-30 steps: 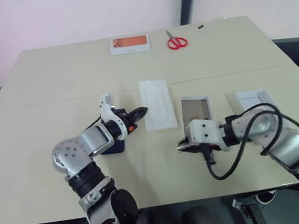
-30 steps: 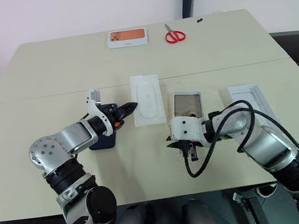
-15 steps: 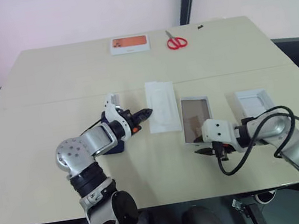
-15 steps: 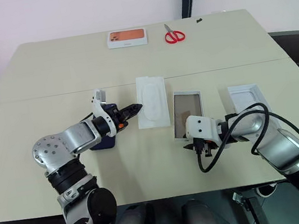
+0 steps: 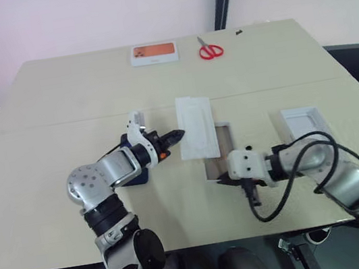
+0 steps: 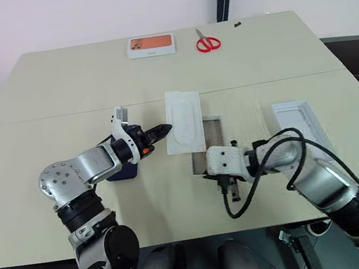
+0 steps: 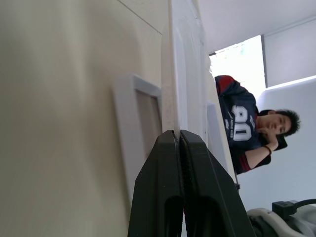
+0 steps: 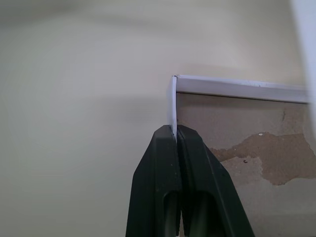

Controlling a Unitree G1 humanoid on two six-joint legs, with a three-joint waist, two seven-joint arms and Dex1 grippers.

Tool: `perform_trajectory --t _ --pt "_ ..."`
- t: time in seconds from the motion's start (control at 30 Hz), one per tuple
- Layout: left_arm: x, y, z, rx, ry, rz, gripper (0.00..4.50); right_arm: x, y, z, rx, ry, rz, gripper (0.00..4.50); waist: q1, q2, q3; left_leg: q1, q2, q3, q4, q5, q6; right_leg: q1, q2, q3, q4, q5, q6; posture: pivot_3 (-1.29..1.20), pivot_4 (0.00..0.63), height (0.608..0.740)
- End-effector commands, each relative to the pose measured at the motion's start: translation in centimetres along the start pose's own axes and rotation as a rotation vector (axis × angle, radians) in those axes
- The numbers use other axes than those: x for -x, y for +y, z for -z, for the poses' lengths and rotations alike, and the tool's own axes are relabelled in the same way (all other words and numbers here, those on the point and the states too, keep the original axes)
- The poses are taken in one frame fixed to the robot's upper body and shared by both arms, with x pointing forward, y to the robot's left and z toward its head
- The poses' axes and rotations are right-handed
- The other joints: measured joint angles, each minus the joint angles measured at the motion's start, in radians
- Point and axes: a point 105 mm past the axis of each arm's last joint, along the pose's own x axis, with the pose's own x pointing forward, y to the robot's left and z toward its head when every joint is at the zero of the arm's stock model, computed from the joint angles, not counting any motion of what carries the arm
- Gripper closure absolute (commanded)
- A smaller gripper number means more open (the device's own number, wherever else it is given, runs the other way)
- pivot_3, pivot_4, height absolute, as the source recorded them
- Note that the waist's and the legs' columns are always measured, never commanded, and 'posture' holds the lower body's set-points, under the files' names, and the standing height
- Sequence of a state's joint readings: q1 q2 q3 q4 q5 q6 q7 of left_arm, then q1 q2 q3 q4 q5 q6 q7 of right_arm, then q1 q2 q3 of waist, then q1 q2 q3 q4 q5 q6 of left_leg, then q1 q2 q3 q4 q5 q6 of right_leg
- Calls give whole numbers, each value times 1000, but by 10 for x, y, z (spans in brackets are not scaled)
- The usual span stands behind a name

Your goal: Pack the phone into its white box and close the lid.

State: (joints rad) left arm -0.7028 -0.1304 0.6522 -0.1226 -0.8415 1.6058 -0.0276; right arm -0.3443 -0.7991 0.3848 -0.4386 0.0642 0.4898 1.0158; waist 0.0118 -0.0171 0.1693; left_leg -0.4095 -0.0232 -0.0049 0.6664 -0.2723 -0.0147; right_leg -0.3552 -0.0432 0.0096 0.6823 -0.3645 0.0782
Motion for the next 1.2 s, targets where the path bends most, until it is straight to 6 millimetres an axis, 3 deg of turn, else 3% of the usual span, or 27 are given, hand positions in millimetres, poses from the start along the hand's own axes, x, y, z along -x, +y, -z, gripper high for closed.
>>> perform_trajectory --t 0.03,0.2,0.23,0.3,0.5,0.77,1.2 --pt "-1 -8 0 -23 8 25 4500 -6 -8 2 70 25 39 4473 2 0 0 0 0 0 0 0 0 0 0 0 0 0 0 0 150 740" --pt "-3 -5 6 -26 29 2 4500 -12 -18 1 82 17 81 4473 -1 0 0 0 0 0 0 0 0 0 0 0 0 0 0 0 150 740" --pt "-3 -5 7 -26 31 -4 4500 -12 -20 1 86 19 91 4206 -2 0 0 0 0 0 0 0 0 0 0 0 0 0 0 0 150 740" --pt "-3 -5 8 -30 32 -18 4500 -11 -24 2 88 22 111 3573 -2 0 0 0 0 0 0 0 0 0 0 0 0 0 0 0 150 740" --pt "-5 -3 13 -39 43 -55 4500 5 -29 -3 84 -1 131 589 0 0 0 0 0 0 0 0 0 0 0 0 0 0 0 0 150 740" --pt "-9 -3 20 -43 69 -92 4500 41 -17 2 -7 25 90 589 -2 -1 0 0 0 0 0 0 0 0 0 0 0 0 0 0 150 740" --pt "-16 -6 32 -50 140 -100 4500 71 -33 17 -96 60 213 589 1 -1 0 0 0 0 0 0 0 0 0 0 0 0 0 0 150 740"
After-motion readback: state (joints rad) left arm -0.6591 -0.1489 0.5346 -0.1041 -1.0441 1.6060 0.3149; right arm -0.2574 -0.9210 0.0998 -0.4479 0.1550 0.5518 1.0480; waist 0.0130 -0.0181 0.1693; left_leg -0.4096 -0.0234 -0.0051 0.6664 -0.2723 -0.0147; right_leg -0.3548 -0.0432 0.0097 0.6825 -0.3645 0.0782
